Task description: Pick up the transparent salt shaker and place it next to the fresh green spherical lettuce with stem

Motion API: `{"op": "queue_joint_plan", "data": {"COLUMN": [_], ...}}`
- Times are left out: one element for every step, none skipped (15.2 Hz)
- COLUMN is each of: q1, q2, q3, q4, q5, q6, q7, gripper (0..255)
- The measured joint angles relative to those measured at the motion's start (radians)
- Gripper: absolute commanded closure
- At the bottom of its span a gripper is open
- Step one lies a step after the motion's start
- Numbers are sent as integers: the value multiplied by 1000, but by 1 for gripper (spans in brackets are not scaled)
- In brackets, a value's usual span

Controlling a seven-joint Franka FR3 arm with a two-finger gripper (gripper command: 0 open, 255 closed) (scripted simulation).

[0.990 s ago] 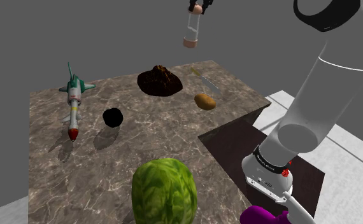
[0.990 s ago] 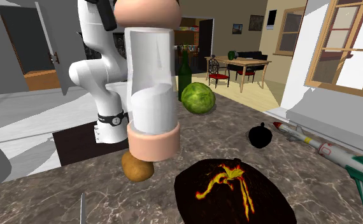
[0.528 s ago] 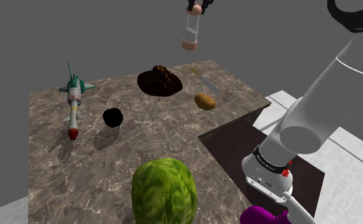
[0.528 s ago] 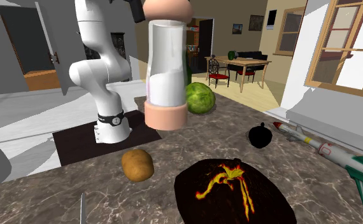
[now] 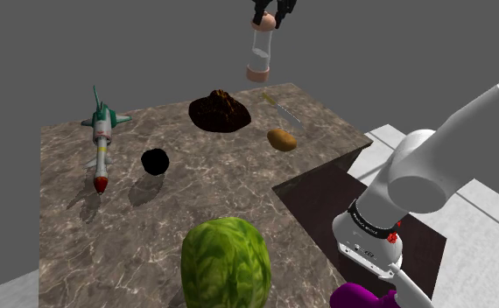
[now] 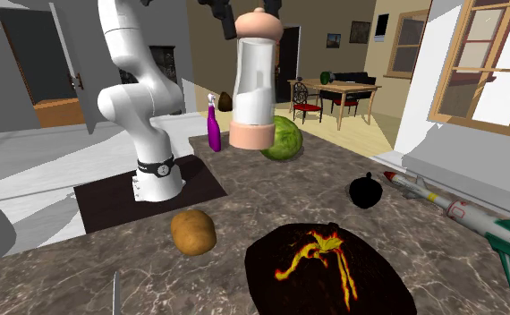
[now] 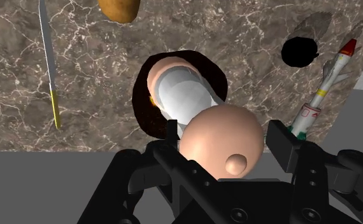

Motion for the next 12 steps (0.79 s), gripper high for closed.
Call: {"op": "queue_joint_plan", "data": {"q1": [6, 13, 20, 26, 35, 42, 48, 54, 60, 68, 74, 81], "q2": [-24, -38, -57, -81, -105, -124, -146, -161, -181, -198, -213, -221], "q3": [13, 28, 44, 59, 79, 96, 113, 126, 142, 160, 177, 194], "q4": [-29, -39, -60, -88, -105, -122, -146, -159, -173, -193, -210, -212], "q5": [-2, -2, -2, -2, 0, 1, 4, 6, 9, 14, 19, 23], "q6": [8, 7, 13, 20, 15, 18, 22, 23, 20, 26, 32, 28], "q7": [18, 41, 63, 84, 112, 136, 158, 177, 198, 222, 243, 266], "gripper": [255, 255, 255, 255, 255, 255, 255, 255, 255, 255, 255, 255]}}
